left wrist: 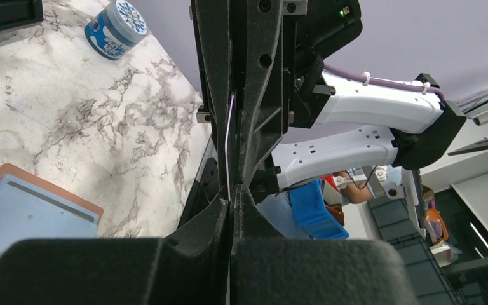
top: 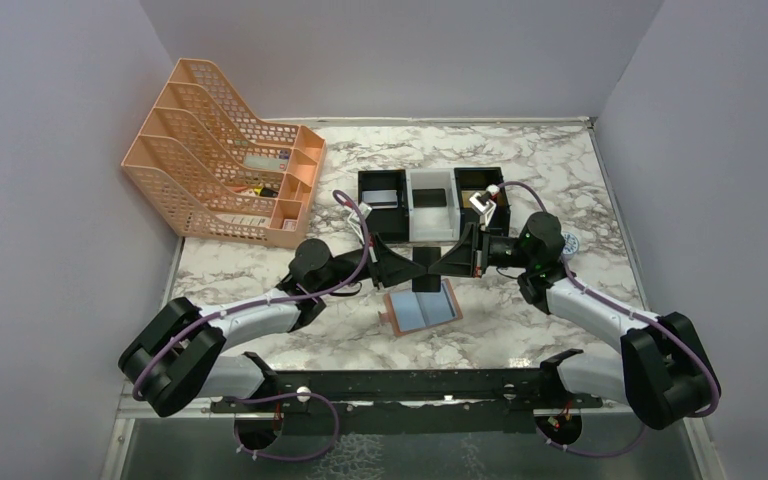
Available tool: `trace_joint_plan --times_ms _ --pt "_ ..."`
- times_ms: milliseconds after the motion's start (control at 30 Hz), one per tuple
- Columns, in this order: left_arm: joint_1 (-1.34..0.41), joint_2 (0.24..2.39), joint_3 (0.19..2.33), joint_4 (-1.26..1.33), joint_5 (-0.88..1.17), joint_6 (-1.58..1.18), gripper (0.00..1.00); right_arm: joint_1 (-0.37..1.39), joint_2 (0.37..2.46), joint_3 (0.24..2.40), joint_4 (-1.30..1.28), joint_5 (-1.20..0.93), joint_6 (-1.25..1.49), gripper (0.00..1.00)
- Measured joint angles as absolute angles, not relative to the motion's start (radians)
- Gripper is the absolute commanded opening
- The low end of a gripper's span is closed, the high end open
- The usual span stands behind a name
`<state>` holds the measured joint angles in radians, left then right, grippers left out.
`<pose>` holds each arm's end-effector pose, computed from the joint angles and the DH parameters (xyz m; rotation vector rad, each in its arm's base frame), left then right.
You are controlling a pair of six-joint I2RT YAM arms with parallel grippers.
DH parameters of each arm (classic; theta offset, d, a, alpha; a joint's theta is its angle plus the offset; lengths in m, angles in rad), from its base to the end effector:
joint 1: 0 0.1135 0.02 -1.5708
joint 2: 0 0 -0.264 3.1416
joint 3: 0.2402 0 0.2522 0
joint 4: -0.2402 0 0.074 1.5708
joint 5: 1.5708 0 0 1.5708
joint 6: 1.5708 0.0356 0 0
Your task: Take the credit cards out of the card holder
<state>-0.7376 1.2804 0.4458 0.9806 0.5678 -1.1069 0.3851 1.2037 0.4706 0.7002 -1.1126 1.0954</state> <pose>0.1768 -0.1865 0.2403 0.2482 1.7468 -1.8370 0.2078 0.1187 0.2376 -0.3732 1.9777 1.9171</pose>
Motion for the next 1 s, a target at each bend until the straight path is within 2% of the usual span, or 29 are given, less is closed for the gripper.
trace_joint_plan --times_ms 100,133,200,267,333,400,467,1000 --pt "-0.738 1.280 0.442 0.987 0.567 -1.111 0.00 0.385 1.203 0.471 0.696 -1.113 1.091 0.01" --pt "-0.738 1.280 0.442 0.987 0.567 -1.112 0.03 0.385 1.202 0.472 0.688 -1.112 1.087 0.01" --pt "-0.738 1.280 0.440 0.987 0.566 -1.112 0.26 0.385 1.196 0.476 0.663 -1.108 1.069 0.01" --pt "-0.740 1.280 0.434 0.989 0.561 -1.109 0.56 0.387 1.182 0.490 0.611 -1.098 1.039 0.01" --pt "-0.740 1.280 0.428 0.988 0.555 -1.108 0.78 0.387 1.168 0.516 0.543 -1.081 0.994 0.01" --pt "-0.740 1.280 0.424 0.984 0.548 -1.118 0.91 0.388 1.153 0.546 0.472 -1.058 0.943 0.01" --pt "-0.740 1.278 0.419 0.971 0.537 -1.112 0.99 0.388 1.141 0.566 0.419 -1.039 0.902 0.01" --pt "-0.740 1.021 0.419 0.522 0.292 -0.926 0.99 0.388 1.036 0.580 0.109 -0.851 0.648 0.01"
